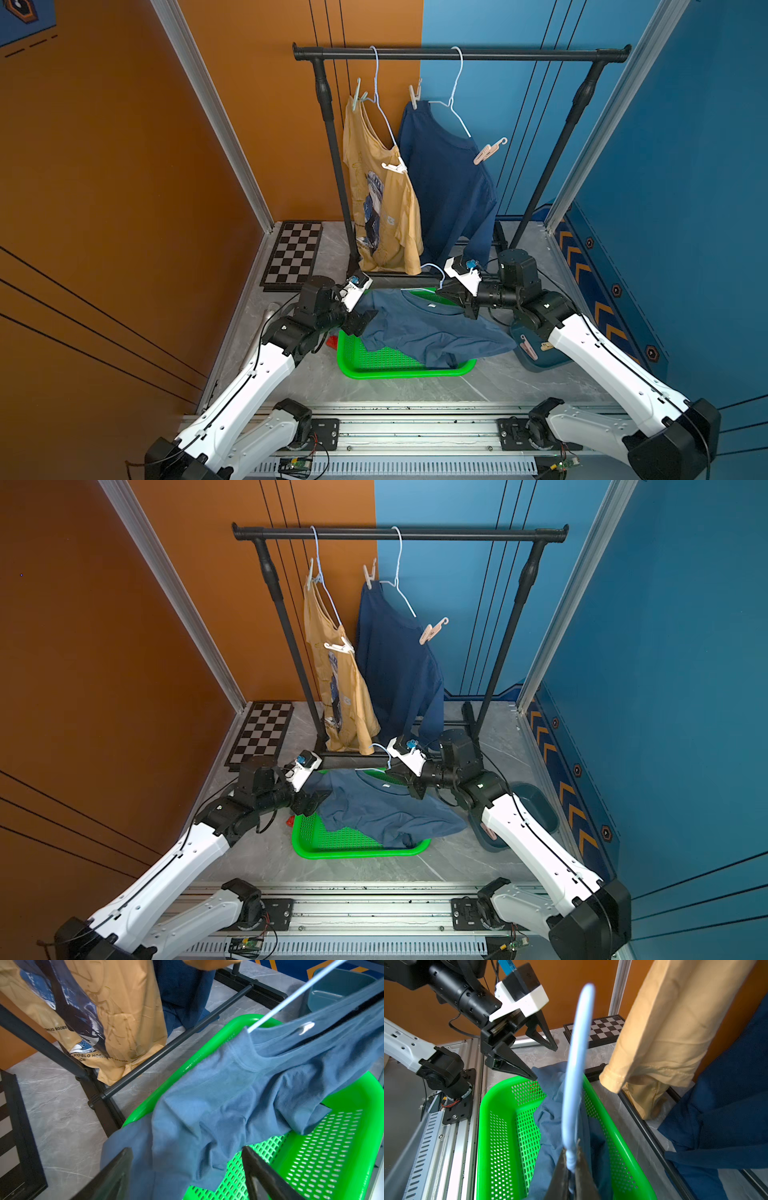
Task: Remove the clothespins securing t-shirts to the hanger
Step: Pick up the hanger from the basket, then remove the T-shirt from the hanger.
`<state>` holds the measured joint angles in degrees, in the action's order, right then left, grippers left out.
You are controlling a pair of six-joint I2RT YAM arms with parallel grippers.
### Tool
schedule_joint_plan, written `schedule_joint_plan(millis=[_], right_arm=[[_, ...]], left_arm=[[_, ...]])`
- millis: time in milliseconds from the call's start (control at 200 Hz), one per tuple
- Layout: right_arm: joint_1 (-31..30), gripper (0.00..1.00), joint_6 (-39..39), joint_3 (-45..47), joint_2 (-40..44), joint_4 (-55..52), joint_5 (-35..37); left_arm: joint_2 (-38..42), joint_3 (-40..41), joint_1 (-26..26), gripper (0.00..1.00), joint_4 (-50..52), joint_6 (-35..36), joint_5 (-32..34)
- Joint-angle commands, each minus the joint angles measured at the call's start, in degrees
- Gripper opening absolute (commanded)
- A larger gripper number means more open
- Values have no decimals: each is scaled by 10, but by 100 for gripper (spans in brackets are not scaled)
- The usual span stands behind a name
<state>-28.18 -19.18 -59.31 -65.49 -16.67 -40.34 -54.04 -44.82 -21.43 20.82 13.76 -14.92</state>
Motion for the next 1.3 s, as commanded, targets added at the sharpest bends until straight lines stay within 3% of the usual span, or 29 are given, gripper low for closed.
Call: schedule_joint_plan(millis=[0,250,420,505,806,1051,1156,1296], right_arm=[[-3,0,2,-38,11,-6,-34],[-3,0,-7,-64,19,-26,-59],[-3,0,-8,-68,23,-27,-60],[-2,0,-7,-68,26,-29,-64],[11,0,-11,-65,34,-36,-75],[17,0,-31,-51,54,-33,-51],[33,0,-31,-49,70,-32,-58],[62,0,-19,-41,96,-26,-83]], left_arm=[[9,-16,37,85,15,24,-46],[-17,-21,83,84,14,59,-100],[-42,-18,91,82,-7,62,-100],[-52,-13,98,76,-30,60,-95],[-91,-30,118,0,-63,49,-115],[-100,-44,131,0,-64,-18,-80],[-99,-40,158,0,-69,-65,-51],[-102,-37,198,0,-69,-111,-65]])
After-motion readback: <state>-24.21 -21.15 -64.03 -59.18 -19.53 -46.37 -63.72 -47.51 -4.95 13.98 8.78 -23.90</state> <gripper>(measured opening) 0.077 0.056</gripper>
